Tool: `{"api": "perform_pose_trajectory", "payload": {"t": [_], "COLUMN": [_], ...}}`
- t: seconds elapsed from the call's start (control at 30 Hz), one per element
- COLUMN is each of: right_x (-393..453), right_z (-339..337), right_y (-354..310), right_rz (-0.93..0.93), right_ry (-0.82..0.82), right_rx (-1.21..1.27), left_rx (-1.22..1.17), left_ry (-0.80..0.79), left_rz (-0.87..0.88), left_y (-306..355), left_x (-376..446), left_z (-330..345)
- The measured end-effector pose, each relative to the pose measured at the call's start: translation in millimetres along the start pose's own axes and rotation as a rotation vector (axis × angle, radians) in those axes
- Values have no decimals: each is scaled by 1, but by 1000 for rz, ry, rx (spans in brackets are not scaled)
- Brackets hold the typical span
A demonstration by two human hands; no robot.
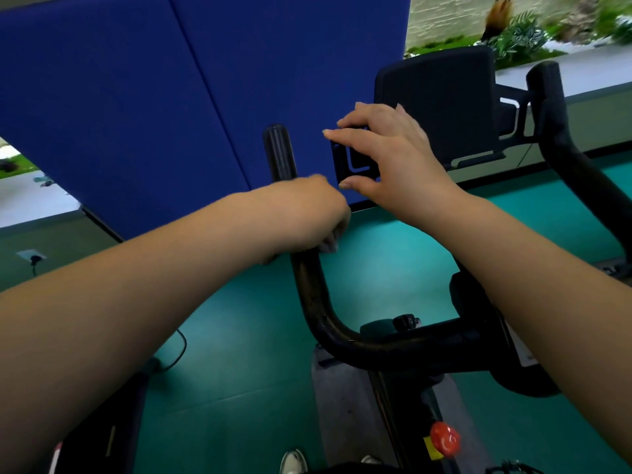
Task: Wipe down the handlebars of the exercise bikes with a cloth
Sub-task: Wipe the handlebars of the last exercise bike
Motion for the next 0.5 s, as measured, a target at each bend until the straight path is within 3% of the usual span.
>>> {"api": "perform_pose_trajectory", "payload": {"t": [0.13,0.3,0.5], "right_x": [0,0,0], "right_z": [3,3,3], "right_y": [-2,-3,-5], "right_rz": [2,20,50], "right_ry": [-2,6,-1], "right_rx": [-2,-6,-25], "left_rx": [-162,-418,-549], "left_ry": [344,377,701], "left_rz": [-78,-60,-245], "left_y": [-5,13,-11], "left_x": [-37,-60,-87], "left_z": [-11,-4,0]}}
Point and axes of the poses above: each hand's wrist, its own x-axis towards the middle knuckle, its own z-axis out of the palm, y = z × x, the point moved 10 cm from there along x, towards the middle knuckle, and after that the axes turned 7 degrees about x, right-handed, at the moved point
